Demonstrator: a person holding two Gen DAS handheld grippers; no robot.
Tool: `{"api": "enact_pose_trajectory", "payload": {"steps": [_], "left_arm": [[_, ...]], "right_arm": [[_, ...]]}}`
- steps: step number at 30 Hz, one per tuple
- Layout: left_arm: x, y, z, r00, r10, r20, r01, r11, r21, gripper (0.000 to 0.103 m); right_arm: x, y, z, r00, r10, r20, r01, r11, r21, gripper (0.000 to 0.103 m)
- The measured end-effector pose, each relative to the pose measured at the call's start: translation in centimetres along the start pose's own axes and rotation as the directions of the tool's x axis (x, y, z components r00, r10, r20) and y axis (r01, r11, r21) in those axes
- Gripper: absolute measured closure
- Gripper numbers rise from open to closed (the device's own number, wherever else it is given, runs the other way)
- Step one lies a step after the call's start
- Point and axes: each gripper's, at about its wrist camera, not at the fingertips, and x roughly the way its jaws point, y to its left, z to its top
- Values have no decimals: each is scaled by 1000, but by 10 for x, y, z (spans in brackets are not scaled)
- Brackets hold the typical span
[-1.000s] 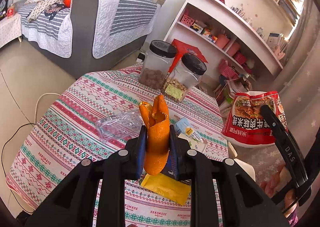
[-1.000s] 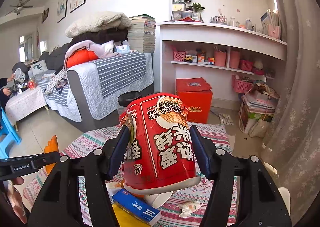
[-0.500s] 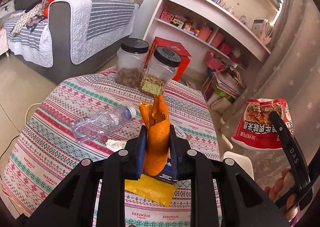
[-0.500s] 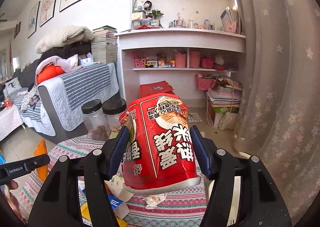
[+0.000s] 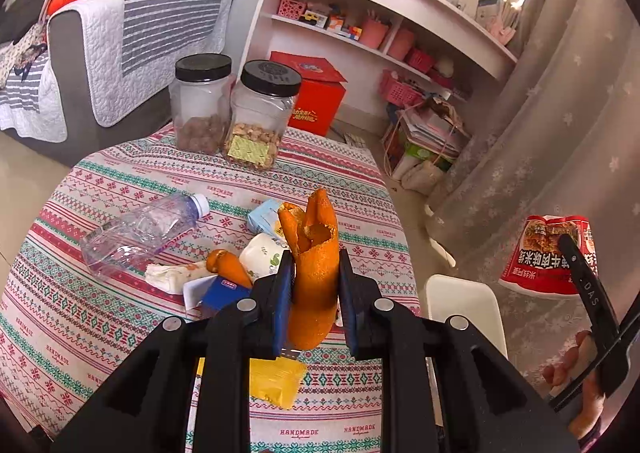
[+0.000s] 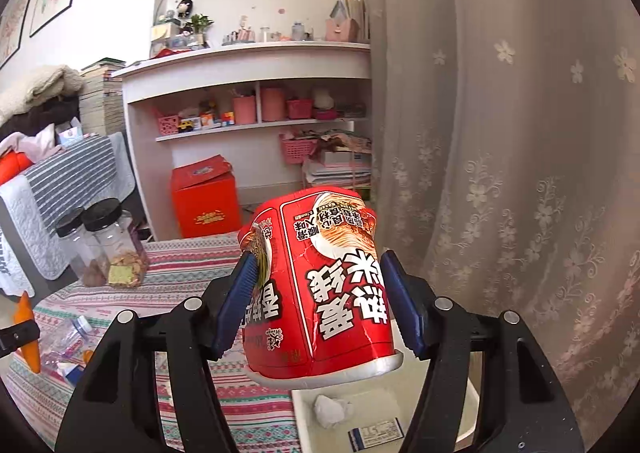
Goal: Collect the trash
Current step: 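Carry the red noodle cup over the white bin and release it, then carry the orange peel in the left tool over the bin and release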
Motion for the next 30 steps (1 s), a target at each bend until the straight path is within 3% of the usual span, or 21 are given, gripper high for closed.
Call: {"api": "enact_pose_trajectory", "payload": {"steps": [4,7,10,15,20,30], "left_arm": [[13,-20,-5,1000,-12,-27,13,999,35,81],[21,-39,-8,999,-26,-47,29,998,56,81],[29,-61,-11,997,-45,-62,50,995,81,81],[44,-106,-17,992,-86,-92,99,984,145,81],[64,-147,-24,977,-142,-158,171,969,181,81],[93,-223,-26,946,-229,-232,281,932,228,81]], "right_arm": [[16,-24,-8,994,-87,-70,88,996,8,42],[30,-41,-15,977,-141,-157,144,990,5,38],[38,-55,-21,958,-187,-217,190,982,-5,23],[27,-81,-21,954,-240,-177,245,970,3,8],[25,-103,-24,941,-281,-189,287,958,6,7],[31,-150,-37,891,-350,-289,379,924,51,7]]}}
